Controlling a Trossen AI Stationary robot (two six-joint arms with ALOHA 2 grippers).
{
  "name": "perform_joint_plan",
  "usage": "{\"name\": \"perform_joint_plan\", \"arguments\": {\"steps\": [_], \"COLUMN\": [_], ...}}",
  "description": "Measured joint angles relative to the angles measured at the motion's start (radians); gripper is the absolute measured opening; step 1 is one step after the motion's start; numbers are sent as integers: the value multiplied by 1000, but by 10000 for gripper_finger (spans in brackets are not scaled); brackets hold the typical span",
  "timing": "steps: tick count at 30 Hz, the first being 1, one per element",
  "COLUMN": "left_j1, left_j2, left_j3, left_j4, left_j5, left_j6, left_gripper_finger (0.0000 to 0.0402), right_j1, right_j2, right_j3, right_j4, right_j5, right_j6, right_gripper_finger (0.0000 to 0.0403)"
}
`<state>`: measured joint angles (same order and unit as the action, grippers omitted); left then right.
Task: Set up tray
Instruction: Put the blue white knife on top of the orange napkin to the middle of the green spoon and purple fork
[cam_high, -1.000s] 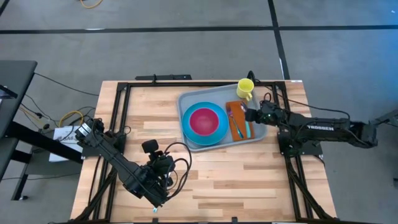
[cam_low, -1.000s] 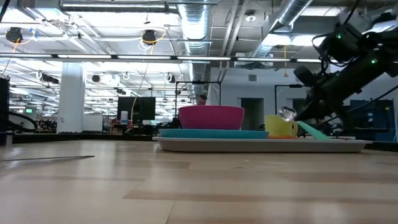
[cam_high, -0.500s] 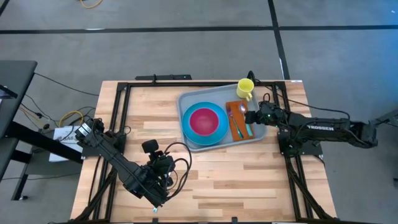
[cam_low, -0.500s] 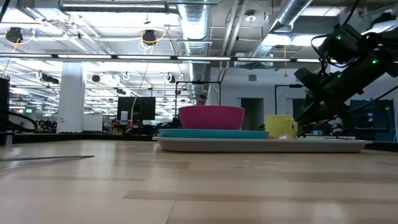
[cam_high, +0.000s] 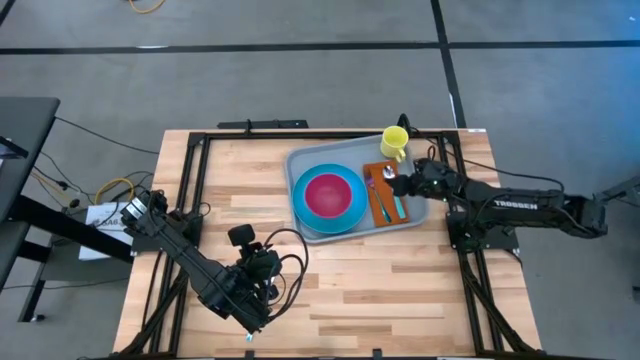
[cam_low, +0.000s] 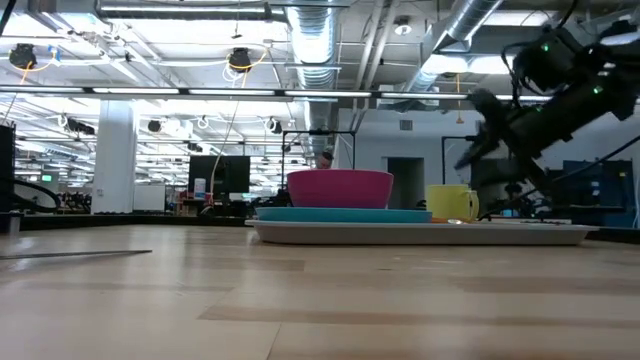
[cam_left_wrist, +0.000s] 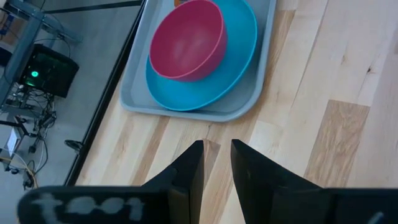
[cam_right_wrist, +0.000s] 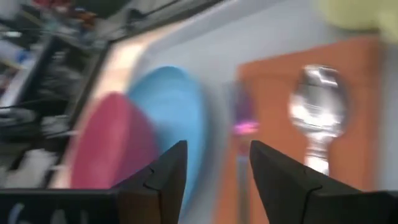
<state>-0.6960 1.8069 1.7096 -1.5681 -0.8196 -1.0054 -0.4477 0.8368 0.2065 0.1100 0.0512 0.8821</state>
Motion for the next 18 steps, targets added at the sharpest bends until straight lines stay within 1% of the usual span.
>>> {"name": "perform_joint_plan", "arguments": {"steps": [5,8,12,16,18], "left_j1": [0,0,-4,-5,-5], "left_j2": [0,0,14,13,12], "left_j3": [0,0,-10,-80,-119], "left_j4": [-1,0,4,98,153], "left_j5": [11,70,122,236,296], "left_j6": [-24,-39,-84,-117,-160], "left_gripper_finger": [70,70,70,70,70], "right_j1": [21,72,162,230,253], "right_j2": [0,0,0,0,0], "right_j3": [73,103,119,120,120], "right_j4": [5,4,3,3,2], "right_j5": [-148,-207,-209,-209,-209], "right_j6": [0,0,0,0,-1], "right_gripper_finger": [180,180,180,182,182]}}
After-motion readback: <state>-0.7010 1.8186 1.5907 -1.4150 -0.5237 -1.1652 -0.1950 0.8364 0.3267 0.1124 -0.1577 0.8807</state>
